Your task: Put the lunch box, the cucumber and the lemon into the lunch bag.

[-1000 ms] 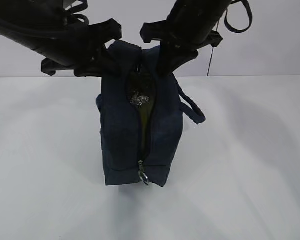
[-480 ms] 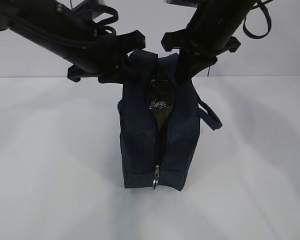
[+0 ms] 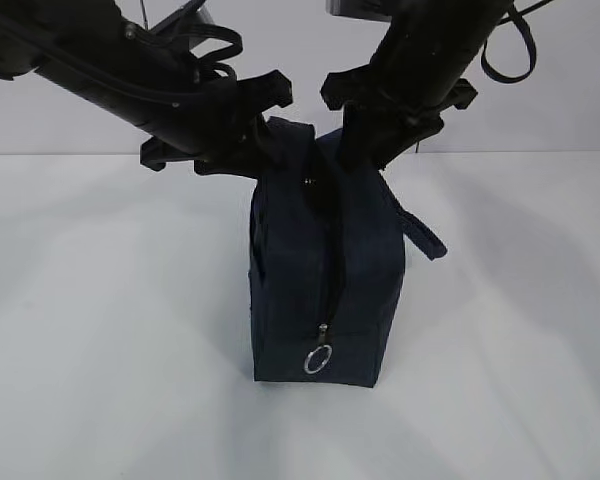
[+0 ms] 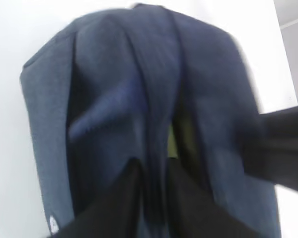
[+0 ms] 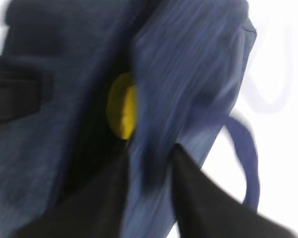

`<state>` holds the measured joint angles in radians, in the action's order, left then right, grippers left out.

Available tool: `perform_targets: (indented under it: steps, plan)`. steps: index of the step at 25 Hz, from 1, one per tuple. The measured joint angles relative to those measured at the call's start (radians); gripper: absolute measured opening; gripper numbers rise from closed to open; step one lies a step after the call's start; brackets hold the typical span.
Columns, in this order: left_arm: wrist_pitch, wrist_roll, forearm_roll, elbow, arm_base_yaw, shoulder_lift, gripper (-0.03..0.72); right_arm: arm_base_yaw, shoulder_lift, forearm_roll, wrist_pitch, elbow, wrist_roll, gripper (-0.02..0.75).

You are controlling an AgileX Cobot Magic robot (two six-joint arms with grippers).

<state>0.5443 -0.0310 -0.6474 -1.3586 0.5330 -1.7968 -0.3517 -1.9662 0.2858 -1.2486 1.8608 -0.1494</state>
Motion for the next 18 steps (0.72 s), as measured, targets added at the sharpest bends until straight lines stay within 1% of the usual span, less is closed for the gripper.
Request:
perform_targets:
  steps: [1,3,4,6,8,13,18]
  plan:
    - [-0.002,0.0,-0.002,0.0,0.0,0.0,0.188,0.0,0.0,0.0,0.0,0.0,0.0,0.349]
    - [-0.002,0.0,-0.002,0.0,0.0,0.0,0.289,0.0,0.0,0.0,0.0,0.0,0.0,0.45]
    - [-0.002,0.0,-0.002,0.0,0.0,0.0,0.33,0.0,0.0,0.0,0.0,0.0,0.0,0.473]
    - [-0.002,0.0,0.008,0.0,-0.001,0.002,0.375,0.0,0.0,-0.004,0.0,0.0,0.0,0.499]
    - [-0.002,0.0,0.034,0.0,-0.007,0.024,0.392,0.0,0.007,-0.016,0.0,0.0,0.0,0.507]
    - [0.039,0.0,0.078,0.0,-0.039,0.132,0.401,0.0,0.09,-0.069,0.0,0.0,0.01,0.514]
    - [0.185,0.0,0.165,0.0,-0.046,0.221,0.401,0.0,0.179,-0.102,0.0,0.002,0.036,0.514]
